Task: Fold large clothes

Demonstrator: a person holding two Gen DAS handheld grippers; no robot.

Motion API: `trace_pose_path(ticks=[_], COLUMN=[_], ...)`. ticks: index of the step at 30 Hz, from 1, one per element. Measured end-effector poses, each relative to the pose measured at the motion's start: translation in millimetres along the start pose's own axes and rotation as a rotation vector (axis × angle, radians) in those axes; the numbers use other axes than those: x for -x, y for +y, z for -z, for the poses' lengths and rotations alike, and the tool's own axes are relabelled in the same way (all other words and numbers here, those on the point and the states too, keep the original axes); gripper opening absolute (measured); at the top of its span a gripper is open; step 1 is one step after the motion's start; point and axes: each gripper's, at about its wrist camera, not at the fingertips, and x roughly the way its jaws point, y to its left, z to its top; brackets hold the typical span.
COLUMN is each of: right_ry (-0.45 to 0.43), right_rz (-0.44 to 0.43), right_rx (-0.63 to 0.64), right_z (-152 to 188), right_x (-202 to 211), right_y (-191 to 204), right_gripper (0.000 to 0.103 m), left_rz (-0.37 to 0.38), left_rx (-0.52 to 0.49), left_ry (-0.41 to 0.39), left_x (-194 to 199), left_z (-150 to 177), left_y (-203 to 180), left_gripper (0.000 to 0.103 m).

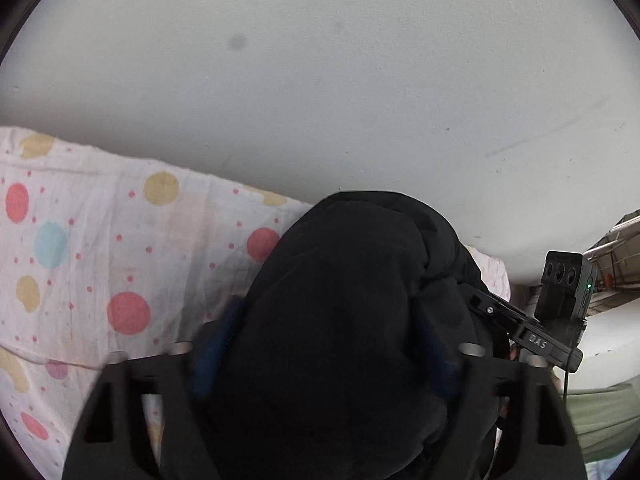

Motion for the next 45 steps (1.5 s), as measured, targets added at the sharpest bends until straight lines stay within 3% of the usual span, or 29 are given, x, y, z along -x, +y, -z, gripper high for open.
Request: trace_pose_path(ticks=[2,5,8,15,22,27,35,45], right_ry=[-0.007,-0.014,-0.047,-0.239,-0.329,-0.394,-0.398,-0.450], right_rz=[0.024,0.057,0.092,0.166,0.185,0.235,0.210,0.119], right_rx=[0.036,0.082,0.137,0.365,0.470,0.535,0.434,0.347], right_z=[4,9,21,70,156,208,254,232], right_x=[3,9,18,69,122,145,126,179], right_y=[9,22,39,86,124,127,115,105], right_gripper=[0.024,0.015,0.010,0.008,0.007,0.007,0.008,0.011], left_rz=[-0.009,-0.016,-0.009,0.016,0.003,-0.041,-0.037,-0.085], left_rx=[-0.023,-0.084,-0.150,-0.343,-0.529,-0.693,-0.615,-0.688], left_ry=[-0.002,-0.015,-0.065,-0.225,-0.271,-0.331,-0.341,-0.356], left_x=[0,4,19,72,113,122,105,107], left_z=[6,17,29,96,168,230,258,275], left_y=[-3,-14,-30,-70,-99,-112,-81,-92], left_gripper=[0.046,0.029,0.018,0.015,0.013,0.013,0.013,0.013])
